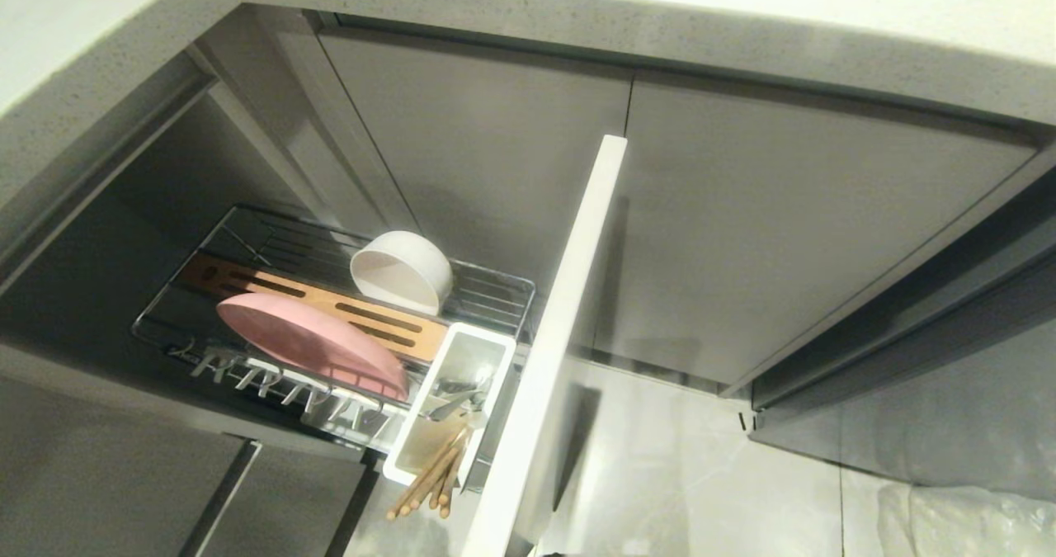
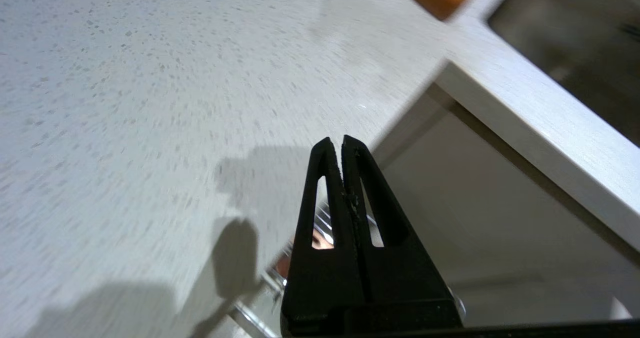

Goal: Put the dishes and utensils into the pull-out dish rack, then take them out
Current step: Take the plate out of the cupboard

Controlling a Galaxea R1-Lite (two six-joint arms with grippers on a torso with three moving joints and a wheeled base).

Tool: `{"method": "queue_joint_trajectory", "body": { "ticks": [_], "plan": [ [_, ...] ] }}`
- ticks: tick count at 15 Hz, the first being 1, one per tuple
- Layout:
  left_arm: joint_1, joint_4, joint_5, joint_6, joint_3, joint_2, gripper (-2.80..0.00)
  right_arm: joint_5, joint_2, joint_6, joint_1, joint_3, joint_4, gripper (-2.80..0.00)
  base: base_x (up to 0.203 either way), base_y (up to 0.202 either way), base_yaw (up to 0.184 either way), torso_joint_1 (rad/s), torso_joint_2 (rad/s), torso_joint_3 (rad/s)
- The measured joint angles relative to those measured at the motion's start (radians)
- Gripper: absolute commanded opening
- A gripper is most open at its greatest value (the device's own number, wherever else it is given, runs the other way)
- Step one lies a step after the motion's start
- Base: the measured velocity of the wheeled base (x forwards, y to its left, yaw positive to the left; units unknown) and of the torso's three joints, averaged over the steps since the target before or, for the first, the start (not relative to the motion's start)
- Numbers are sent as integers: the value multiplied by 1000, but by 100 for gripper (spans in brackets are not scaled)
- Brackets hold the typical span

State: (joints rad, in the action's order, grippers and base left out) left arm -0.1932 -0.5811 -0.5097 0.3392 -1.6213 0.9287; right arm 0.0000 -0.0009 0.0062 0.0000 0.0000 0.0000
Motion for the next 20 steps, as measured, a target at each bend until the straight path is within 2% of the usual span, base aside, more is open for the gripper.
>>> {"method": "queue_joint_trajectory", "body": {
  "ticks": [2,4,5,7,10,12,17,20],
  "plan": [
    [94,-100,216,-26,9,-129,-280,0,0,0,0,0,0,-280,0,0,0,0,0,0],
    [153,-214,380,-49,38,-257,-280,0,0,0,0,0,0,-280,0,0,0,0,0,0],
    [175,-263,437,-57,63,-323,-280,0,0,0,0,0,0,-280,0,0,0,0,0,0],
    [202,-324,504,-84,140,-449,-280,0,0,0,0,0,0,-280,0,0,0,0,0,0],
    [215,-334,539,-169,331,-627,-280,0,0,0,0,0,0,-280,0,0,0,0,0,0],
    [213,-282,542,-213,481,-718,-280,0,0,0,0,0,0,-280,0,0,0,0,0,0],
    [205,60,539,-288,960,-872,-280,0,0,0,0,0,0,-280,0,0,0,0,0,0],
    [204,178,537,-295,1171,-913,-280,0,0,0,0,0,0,-280,0,0,0,0,0,0]
  ]
}}
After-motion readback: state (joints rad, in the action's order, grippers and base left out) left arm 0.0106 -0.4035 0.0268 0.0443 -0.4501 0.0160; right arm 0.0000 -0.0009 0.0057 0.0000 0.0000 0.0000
